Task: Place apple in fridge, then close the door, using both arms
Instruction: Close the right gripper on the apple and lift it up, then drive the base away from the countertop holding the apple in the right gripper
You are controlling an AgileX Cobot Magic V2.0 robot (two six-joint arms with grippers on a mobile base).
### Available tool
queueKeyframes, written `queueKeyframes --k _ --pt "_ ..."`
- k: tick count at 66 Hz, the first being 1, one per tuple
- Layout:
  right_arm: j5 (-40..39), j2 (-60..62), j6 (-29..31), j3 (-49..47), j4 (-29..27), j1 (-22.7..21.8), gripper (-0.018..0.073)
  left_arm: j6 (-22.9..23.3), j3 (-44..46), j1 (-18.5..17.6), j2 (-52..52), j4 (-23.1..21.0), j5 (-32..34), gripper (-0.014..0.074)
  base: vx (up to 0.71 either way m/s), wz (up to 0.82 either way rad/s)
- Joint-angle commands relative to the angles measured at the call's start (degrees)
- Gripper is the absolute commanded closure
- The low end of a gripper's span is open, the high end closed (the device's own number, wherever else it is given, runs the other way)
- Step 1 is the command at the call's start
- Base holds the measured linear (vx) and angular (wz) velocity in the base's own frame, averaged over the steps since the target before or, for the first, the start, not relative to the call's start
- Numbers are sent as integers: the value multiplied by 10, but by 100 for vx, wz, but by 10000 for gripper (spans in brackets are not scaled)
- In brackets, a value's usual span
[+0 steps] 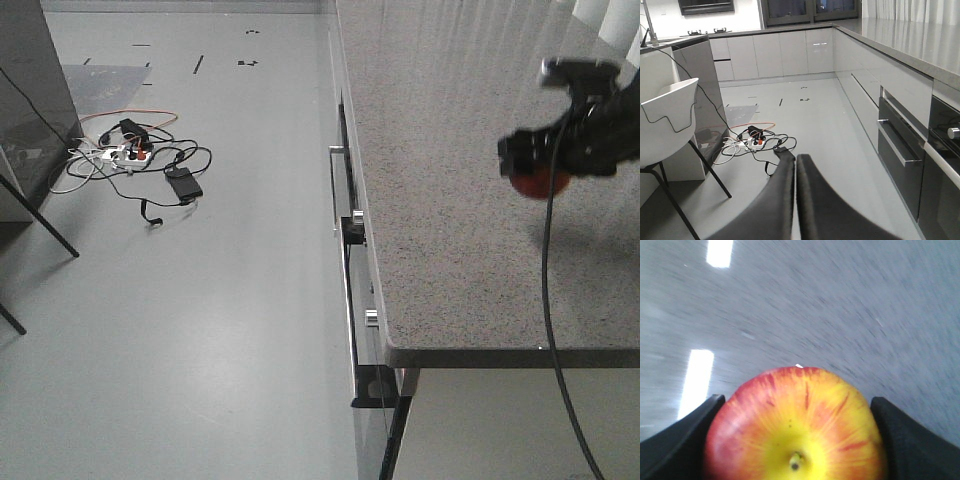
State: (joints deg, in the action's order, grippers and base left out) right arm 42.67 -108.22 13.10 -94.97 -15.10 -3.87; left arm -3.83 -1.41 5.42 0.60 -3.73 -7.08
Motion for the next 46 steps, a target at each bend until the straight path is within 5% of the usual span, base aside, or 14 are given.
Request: queueKeyframes --k 1,14,46 --pt "-9 81 111 -19 -127 -1 449 3 13 -4 9 -4 41 603 0 0" --pt "57 170 200 -19 -242 -1 446 3 13 -4 9 -4 41 603 0 0" --pt "138 339 200 -19 -235 -2 445 3 13 -4 9 -4 41 603 0 0"
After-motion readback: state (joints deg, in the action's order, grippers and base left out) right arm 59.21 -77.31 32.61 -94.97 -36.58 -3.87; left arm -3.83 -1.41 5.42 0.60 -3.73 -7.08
